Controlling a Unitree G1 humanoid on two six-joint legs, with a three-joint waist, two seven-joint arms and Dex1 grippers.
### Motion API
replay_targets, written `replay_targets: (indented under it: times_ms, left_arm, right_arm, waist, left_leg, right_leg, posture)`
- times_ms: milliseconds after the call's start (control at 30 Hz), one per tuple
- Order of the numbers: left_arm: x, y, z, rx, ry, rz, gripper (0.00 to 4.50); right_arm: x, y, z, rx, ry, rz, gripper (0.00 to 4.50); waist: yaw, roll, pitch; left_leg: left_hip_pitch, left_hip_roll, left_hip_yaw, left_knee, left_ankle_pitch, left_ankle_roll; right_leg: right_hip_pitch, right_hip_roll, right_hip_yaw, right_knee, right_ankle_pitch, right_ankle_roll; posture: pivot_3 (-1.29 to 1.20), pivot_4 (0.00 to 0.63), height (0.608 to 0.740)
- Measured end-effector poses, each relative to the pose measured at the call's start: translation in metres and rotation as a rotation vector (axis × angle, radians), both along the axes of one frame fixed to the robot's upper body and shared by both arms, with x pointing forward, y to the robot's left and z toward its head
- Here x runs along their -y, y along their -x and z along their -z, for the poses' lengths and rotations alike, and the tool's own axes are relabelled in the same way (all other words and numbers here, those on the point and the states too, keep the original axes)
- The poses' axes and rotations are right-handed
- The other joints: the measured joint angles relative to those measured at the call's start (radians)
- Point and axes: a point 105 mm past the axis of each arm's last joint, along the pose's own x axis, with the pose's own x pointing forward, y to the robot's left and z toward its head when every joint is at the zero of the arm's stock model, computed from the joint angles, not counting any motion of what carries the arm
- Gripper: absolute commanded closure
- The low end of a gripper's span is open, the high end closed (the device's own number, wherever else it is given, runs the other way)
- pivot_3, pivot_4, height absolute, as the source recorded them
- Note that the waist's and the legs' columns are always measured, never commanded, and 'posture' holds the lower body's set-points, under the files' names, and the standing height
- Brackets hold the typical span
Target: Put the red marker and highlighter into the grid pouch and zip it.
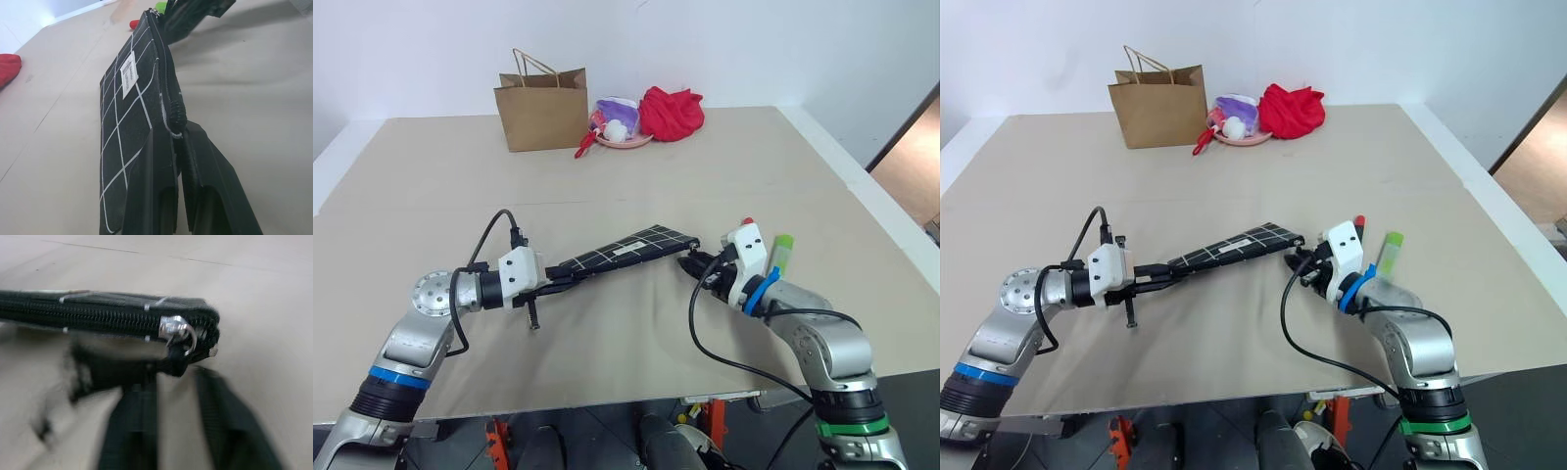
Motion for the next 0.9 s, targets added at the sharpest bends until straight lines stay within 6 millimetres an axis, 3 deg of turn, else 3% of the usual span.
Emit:
replay_targets:
  times_ms: [300, 400, 500, 667, 900]
  left_arm:
    - [-0.0004, 0.0003, 0.0016, -0.004, -0.005, -0.002, 4.50]
    - [-0.0004, 0.0003, 0.0018, -0.005, -0.006, -0.003, 4.50]
    - [-0.0007, -0.0001, 0.0025, -0.012, -0.006, -0.006, 4.50]
    - [-0.0011, -0.0007, 0.0032, -0.023, -0.006, -0.012, 4.50]
    - [-0.0012, 0.0013, 0.0063, -0.040, -0.006, -0.016, 4.50]
  right_arm:
    - [0.0022, -0.0006, -0.0034, 0.010, 0.017, -0.005, 4.46]
    - [0.0046, -0.0005, -0.0042, 0.011, 0.029, -0.002, 3.57]
    - [0.0066, 0.0008, -0.0017, 0.016, 0.075, -0.006, 2.20]
    - [0.0078, 0.0036, 0.0033, 0.018, 0.103, -0.005, 2.20]
    - [0.0059, 0.0039, -0.0056, 0.054, 0.106, -0.007, 2.20]
  waist:
    - [0.000, 0.000, 0.000]
    - [0.000, 0.000, 0.000]
    - [0.000, 0.000, 0.000]
    - [0.000, 0.000, 0.000]
    - [0.000, 0.000, 0.000]
  left_leg:
    - [0.000, 0.000, 0.000, 0.000, 0.000, 0.000]
    - [0.000, 0.000, 0.000, 0.000, 0.000, 0.000]
    - [0.000, 0.000, 0.000, 0.000, 0.000, 0.000]
    - [0.000, 0.000, 0.000, 0.000, 0.000, 0.000]
    - [0.000, 0.000, 0.000, 0.000, 0.000, 0.000]
  right_leg:
    - [0.000, 0.000, 0.000, 0.000, 0.000, 0.000]
    - [0.000, 0.000, 0.000, 0.000, 0.000, 0.000]
    - [0.000, 0.000, 0.000, 0.000, 0.000, 0.000]
    - [0.000, 0.000, 0.000, 0.000, 0.000, 0.000]
    - [0.000, 0.000, 0.000, 0.000, 0.000, 0.000]
  posture:
    - [0.00, 0.150, 0.740]
    - [0.00, 0.150, 0.740]
    - [0.00, 0.150, 0.740]
    - [0.00, 0.150, 0.740]
    - [0.00, 0.150, 0.740]
